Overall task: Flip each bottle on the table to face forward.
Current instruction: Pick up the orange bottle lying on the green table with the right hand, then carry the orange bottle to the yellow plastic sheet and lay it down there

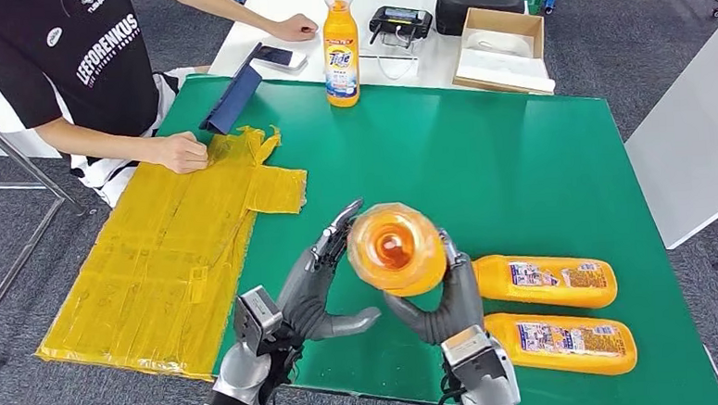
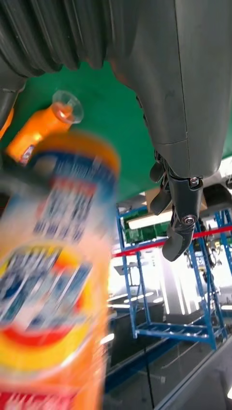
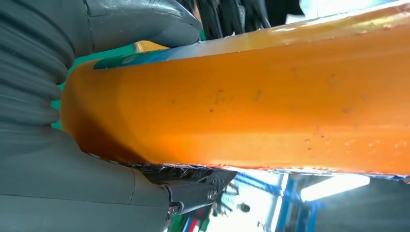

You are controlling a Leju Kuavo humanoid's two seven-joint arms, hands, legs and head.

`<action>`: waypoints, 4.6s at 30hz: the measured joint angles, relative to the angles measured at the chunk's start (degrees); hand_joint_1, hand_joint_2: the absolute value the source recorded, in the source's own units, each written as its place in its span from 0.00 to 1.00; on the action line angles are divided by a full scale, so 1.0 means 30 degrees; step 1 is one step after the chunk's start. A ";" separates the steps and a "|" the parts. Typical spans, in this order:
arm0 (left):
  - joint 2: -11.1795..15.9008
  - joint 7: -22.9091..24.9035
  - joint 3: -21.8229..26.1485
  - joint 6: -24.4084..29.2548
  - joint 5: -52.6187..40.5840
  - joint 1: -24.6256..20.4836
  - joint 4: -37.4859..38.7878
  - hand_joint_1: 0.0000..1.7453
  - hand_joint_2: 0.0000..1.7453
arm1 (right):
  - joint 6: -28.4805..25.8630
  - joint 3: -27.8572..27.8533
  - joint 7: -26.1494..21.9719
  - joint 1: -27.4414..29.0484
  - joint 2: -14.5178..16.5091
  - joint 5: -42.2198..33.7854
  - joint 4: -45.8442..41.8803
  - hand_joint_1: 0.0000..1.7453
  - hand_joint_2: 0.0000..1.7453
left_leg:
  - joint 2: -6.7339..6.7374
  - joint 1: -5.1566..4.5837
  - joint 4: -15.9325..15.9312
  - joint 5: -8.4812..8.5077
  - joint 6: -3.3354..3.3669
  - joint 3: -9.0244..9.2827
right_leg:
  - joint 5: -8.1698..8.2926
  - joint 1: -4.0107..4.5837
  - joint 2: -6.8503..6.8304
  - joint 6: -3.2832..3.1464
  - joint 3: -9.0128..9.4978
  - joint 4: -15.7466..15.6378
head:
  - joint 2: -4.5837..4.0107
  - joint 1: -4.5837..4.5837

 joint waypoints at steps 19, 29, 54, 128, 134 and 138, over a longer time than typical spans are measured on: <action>0.0055 0.0084 -0.0242 0.0573 0.0457 0.0044 -0.0352 0.00 1.00 | -0.1550 0.2210 0.0363 -0.1367 0.0018 0.0953 0.5647 1.00 1.00 | 0.0002 0.0000 0.0000 0.0001 0.0001 0.0002 | -0.0001 -0.0001 -0.0001 0.0000 -0.0001 0.0002 | 0.0000 0.0009; 0.0054 0.0086 -0.0139 0.0815 0.0452 0.0090 -0.0368 1.00 1.00 | -0.1909 0.2529 0.0383 -0.1826 0.0002 0.0800 0.7250 1.00 1.00 | 0.0001 0.0000 0.0000 0.0002 0.0002 0.0001 | -0.0002 -0.0002 -0.0001 -0.0001 -0.0002 0.0002 | 0.0000 0.0009; 0.0055 0.0053 -0.0201 0.0920 0.0252 0.0050 -0.0219 1.00 1.00 | -0.2151 0.2654 0.0324 -0.1942 0.0002 0.0973 0.7676 1.00 1.00 | 0.0003 -0.0001 0.0001 0.0001 0.0001 0.0002 | -0.0002 -0.0002 0.0000 -0.0001 -0.0011 0.0001 | 0.0000 0.0009; 0.4954 1.0182 0.2350 1.9171 -2.5407 -0.7016 1.3912 0.00 1.00 | -0.2149 0.1164 0.4120 -0.1342 -0.2178 -0.1479 -0.0941 0.00 1.00 | 0.0017 -0.0001 0.0003 0.0027 0.0012 -0.0011 | 0.0008 -0.0003 0.0001 -0.0004 -0.0023 0.0016 | 0.0000 0.0006; 0.4535 0.9181 0.3378 1.9171 -2.5407 -0.5940 1.0396 0.00 1.00 | -0.2428 0.1241 0.4120 -0.1330 -0.2220 -0.1218 -0.0932 0.00 1.00 | 0.0018 -0.0001 0.0003 0.0024 0.0011 -0.0011 | 0.0008 -0.0002 0.0001 -0.0004 -0.0025 0.0014 | 0.0000 0.0007; 0.4464 0.9031 0.3663 1.9171 -2.5392 -0.5624 0.9277 0.00 1.00 | -0.2515 0.1246 0.4122 -0.1327 -0.2227 -0.1156 -0.0932 0.00 1.00 | 0.0020 0.0002 0.0003 0.0026 0.0010 -0.0007 | 0.0008 0.0000 0.0002 -0.0004 -0.0025 0.0016 | 0.0000 0.0005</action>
